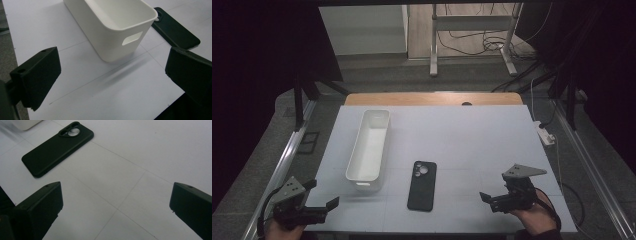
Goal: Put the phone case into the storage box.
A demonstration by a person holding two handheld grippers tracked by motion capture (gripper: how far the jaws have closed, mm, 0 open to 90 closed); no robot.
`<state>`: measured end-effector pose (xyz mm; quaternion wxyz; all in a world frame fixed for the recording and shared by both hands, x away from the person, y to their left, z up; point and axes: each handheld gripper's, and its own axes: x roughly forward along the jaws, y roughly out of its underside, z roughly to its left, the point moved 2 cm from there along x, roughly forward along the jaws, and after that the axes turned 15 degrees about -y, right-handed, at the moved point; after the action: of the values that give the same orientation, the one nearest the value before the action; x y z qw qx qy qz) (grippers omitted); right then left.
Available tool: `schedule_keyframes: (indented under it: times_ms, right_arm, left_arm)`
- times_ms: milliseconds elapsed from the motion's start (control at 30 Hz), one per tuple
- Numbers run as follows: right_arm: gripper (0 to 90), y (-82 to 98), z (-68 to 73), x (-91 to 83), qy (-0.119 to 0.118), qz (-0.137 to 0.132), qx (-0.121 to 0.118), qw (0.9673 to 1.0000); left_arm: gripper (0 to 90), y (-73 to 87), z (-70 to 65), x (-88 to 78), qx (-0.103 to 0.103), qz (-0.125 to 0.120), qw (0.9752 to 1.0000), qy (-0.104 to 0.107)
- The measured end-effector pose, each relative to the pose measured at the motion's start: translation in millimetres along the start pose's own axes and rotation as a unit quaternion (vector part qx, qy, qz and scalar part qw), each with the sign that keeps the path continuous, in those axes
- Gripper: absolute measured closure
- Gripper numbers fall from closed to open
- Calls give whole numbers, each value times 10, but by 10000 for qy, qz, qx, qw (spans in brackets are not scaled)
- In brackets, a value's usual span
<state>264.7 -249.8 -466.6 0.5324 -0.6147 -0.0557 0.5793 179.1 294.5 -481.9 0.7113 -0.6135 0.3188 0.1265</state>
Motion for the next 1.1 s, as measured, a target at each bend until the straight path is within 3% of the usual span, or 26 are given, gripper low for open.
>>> schedule_keyframes:
  times_ms: [667,1100]
  right_arm:
    - [0,-221,105,265,-467,100,-158,9987]
    - [0,-337,201,430,-577,270,-305,9975]
  left_arm:
    - [8,-1,-13,0,57,0,10000,-7]
    - [8,0,-15,-3,73,-5,10000,-6]
